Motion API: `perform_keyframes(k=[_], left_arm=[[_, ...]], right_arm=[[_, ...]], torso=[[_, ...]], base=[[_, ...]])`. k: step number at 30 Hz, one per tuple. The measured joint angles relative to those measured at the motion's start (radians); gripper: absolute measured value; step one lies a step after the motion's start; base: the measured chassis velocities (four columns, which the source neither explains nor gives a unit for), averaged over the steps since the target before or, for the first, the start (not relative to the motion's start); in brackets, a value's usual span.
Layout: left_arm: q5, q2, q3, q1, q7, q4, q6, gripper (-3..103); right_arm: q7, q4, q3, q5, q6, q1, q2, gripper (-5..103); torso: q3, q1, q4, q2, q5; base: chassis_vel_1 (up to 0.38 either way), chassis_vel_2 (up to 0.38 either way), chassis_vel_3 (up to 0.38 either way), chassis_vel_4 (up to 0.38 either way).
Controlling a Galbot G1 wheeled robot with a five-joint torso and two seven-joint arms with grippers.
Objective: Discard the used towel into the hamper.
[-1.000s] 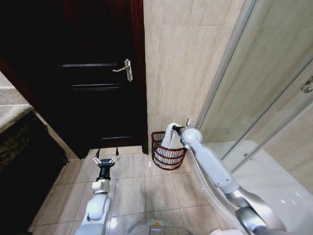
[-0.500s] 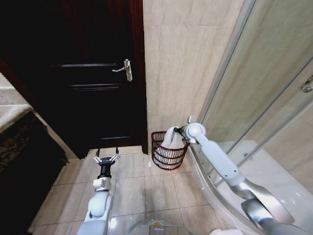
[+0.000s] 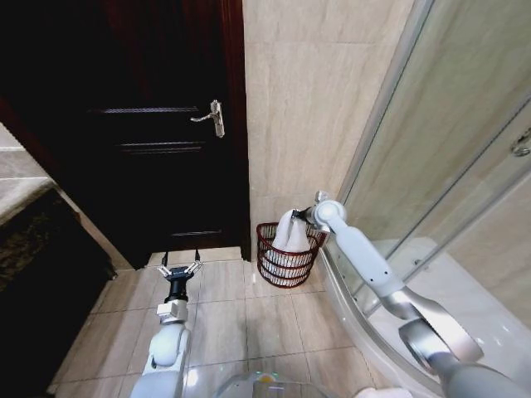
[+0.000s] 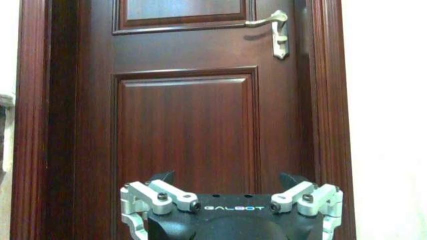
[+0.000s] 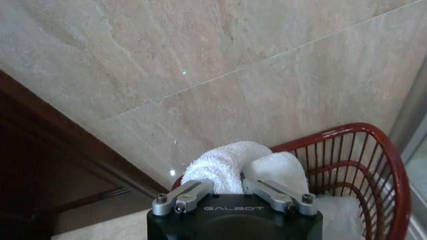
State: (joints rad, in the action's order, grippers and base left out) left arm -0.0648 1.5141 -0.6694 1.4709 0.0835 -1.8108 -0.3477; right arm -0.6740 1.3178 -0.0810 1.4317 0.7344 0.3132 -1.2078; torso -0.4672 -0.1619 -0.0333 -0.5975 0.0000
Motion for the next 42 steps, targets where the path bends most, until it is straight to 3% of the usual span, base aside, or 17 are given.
perform_keyframes(k=[19, 42], left_arm=[[0.01, 0.019, -0.009, 0.009, 0.001, -0.01, -0.004, 100], [0.023, 0.024, -0.004, 0.011, 0.001, -0.015, -0.007, 100]], right_arm=[[0.168, -0.28, 0.084, -0.235, -0.003, -0.03, -0.192, 2], [0.171, -0.386, 0.158, -0.302, -0.005, 0.034, -0.265, 2]], torso=[[0.0, 0.0, 0.0, 0.0, 0.0], [0.0, 0.0, 0.0, 0.0, 0.0]], base=[[0.0, 0.0, 0.0, 0.0], [0.0, 0.0, 0.0, 0.0]])
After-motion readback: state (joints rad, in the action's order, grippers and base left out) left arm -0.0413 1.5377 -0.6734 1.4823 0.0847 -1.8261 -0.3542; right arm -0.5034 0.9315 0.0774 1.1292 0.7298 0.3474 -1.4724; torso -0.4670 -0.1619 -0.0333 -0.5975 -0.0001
